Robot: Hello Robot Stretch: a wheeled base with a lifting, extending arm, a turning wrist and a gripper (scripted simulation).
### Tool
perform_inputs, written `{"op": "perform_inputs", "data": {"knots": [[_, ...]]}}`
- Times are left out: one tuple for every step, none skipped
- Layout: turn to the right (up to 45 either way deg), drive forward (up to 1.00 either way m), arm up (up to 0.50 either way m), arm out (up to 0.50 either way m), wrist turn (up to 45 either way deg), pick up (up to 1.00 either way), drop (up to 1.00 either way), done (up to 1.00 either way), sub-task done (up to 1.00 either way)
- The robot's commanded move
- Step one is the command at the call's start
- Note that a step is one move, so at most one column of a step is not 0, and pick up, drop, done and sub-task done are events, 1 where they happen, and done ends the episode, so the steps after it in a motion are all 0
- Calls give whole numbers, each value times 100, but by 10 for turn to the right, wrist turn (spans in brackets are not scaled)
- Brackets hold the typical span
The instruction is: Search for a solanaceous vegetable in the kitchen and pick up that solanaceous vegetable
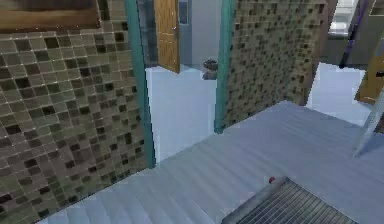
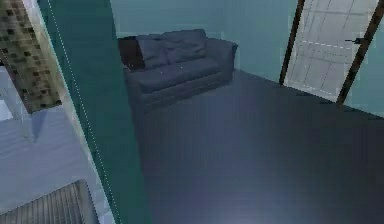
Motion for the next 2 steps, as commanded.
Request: {"op": "perform_inputs", "data": {"knots": [[0, 100, 0, 0, 0, 0, 0, 0, 0], [0, 65, 0, 0, 0, 0, 0, 0, 0]]}}
